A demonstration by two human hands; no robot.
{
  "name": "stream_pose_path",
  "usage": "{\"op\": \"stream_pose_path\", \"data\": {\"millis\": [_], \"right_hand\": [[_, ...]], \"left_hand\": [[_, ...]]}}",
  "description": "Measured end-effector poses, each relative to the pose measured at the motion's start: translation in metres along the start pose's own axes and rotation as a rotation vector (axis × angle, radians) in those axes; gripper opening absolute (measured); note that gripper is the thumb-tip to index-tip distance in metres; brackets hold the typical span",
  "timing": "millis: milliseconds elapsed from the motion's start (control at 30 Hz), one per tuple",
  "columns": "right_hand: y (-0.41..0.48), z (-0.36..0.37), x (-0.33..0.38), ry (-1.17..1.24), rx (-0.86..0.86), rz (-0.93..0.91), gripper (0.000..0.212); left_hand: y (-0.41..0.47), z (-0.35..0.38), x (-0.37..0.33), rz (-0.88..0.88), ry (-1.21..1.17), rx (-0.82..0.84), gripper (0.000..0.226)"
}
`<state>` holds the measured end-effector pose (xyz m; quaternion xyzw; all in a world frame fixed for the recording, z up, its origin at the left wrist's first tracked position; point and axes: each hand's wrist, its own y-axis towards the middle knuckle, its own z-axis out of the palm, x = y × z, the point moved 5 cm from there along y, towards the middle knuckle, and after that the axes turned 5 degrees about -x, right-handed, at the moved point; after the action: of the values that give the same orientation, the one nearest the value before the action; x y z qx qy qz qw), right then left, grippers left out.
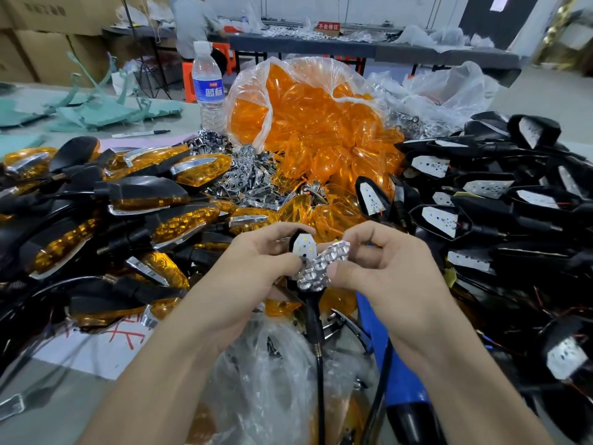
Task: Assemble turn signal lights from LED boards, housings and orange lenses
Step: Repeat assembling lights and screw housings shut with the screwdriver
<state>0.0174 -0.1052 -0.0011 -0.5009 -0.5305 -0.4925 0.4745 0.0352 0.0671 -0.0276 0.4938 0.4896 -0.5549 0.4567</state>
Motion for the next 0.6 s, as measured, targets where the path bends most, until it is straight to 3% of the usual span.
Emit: {"op": "stream_pose_path", "data": {"millis": [400, 600], "right_hand": [[-0.0002, -0.0076, -0.0025, 0.093, 0.023, 0.067, 0.011], [-0.0029, -0.0001, 0.0069, 0.046, 0.116, 0.020, 0.026]], "left_hand": [[-0.0035, -0.0022, -0.0061, 0.076, 0.070, -0.156, 0.035], [-0.0046, -0.0006, -0.0074, 0.058, 0.103, -0.161, 0.034]]}}
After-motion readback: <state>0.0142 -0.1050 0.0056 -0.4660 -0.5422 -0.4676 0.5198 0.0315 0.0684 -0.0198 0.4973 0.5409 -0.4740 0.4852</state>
